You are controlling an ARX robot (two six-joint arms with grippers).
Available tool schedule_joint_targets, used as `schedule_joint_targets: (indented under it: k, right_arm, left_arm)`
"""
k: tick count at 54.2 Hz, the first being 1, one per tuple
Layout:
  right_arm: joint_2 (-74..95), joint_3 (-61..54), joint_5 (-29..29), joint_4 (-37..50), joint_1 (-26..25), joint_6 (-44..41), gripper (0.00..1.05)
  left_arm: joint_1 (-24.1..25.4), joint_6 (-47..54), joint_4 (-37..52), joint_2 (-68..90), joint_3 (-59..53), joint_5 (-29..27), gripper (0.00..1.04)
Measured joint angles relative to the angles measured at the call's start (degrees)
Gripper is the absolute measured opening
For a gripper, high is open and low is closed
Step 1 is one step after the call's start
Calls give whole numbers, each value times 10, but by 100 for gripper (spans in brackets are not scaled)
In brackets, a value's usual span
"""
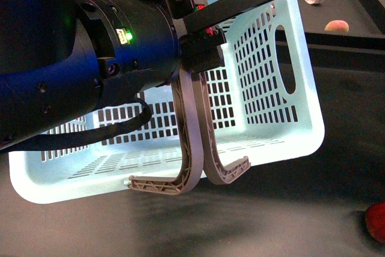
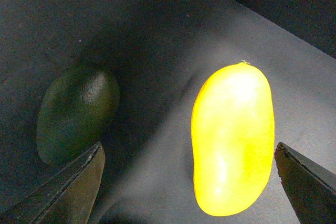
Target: Pick mango with right arm and hold basket with left
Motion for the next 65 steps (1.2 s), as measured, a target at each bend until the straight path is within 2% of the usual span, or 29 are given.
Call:
schedule_joint_targets:
  k: [65]
  right_arm:
    - [116, 79, -9, -45, -4, -10, 96]
  left_arm:
    - [0, 0, 0, 0, 0, 2, 5]
